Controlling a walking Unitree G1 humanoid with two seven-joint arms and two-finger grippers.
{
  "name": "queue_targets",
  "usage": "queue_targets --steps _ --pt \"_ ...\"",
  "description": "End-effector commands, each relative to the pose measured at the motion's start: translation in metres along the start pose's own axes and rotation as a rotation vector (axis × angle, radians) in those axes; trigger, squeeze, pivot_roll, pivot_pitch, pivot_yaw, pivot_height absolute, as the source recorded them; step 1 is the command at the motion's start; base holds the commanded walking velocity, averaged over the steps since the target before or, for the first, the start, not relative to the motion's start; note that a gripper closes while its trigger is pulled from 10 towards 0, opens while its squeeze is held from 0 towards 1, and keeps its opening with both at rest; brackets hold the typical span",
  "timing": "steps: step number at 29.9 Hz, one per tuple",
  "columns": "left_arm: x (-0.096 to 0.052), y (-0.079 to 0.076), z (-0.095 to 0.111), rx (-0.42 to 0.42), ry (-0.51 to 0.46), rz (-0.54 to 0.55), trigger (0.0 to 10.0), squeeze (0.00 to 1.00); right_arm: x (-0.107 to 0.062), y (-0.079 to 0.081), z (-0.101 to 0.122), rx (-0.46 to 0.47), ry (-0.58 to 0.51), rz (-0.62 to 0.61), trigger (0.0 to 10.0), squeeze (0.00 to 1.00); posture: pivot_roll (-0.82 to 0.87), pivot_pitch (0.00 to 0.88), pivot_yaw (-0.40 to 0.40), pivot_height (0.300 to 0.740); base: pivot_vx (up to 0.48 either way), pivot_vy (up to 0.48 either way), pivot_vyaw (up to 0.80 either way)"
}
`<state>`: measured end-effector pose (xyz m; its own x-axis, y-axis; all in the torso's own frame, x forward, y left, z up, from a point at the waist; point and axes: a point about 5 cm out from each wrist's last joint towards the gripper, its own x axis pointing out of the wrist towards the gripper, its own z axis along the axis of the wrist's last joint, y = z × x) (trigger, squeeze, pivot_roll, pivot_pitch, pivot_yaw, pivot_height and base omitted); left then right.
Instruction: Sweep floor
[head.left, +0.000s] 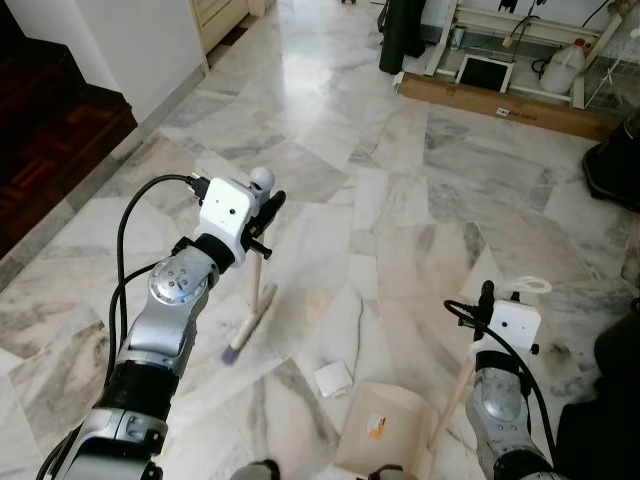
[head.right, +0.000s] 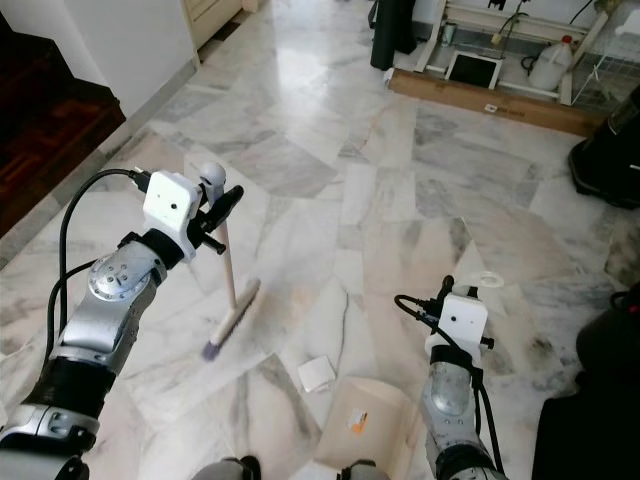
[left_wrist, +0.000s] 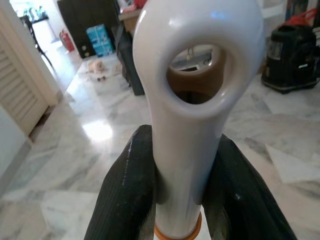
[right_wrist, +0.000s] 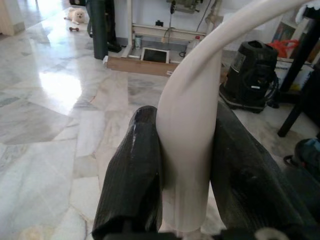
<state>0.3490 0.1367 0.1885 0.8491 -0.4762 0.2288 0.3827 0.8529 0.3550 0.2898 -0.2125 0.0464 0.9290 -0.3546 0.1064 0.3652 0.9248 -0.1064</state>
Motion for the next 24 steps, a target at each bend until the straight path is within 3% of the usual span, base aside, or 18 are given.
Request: queue_targets --steps 1,5,7,16,19,24 --pt "-0.001 -0.009 -0.013 0.019 0.023 -0.014 10.0 0.00 -0.015 0.002 -0.017 -0.023 0.087 0.018 10.0 0.00 0.17 0.242 0.005 0.740 0.000 0.000 0.00" --pt "-0.002 -0.015 -0.022 0.027 0.045 -0.029 10.0 0.00 -0.015 0.002 -0.017 -0.021 0.083 0.019 10.0 0.00 0.16 0.245 0.004 0.740 0.000 0.000 0.00" --pt "-0.004 -0.012 -0.046 -0.173 0.130 0.080 10.0 0.00 -0.015 0.004 -0.014 -0.017 0.058 0.029 10.0 0.00 0.13 0.251 0.000 0.740 0.000 0.000 0.00" --pt "0.000 -0.021 -0.053 -0.237 0.142 0.051 10.0 0.00 -0.012 0.001 -0.011 -0.019 0.038 0.026 10.0 0.00 0.12 0.254 -0.003 0.740 0.000 0.000 0.00" --pt "0.002 -0.027 -0.055 -0.328 0.135 0.031 10.0 0.00 -0.011 0.000 -0.009 -0.019 0.031 0.025 10.0 0.00 0.11 0.252 -0.004 0.740 0.000 0.000 0.00" --pt "0.003 -0.030 -0.055 -0.339 0.127 -0.005 10.0 0.00 -0.011 0.001 -0.009 -0.019 0.029 0.027 10.0 0.00 0.11 0.251 -0.004 0.740 0.000 0.000 0.00"
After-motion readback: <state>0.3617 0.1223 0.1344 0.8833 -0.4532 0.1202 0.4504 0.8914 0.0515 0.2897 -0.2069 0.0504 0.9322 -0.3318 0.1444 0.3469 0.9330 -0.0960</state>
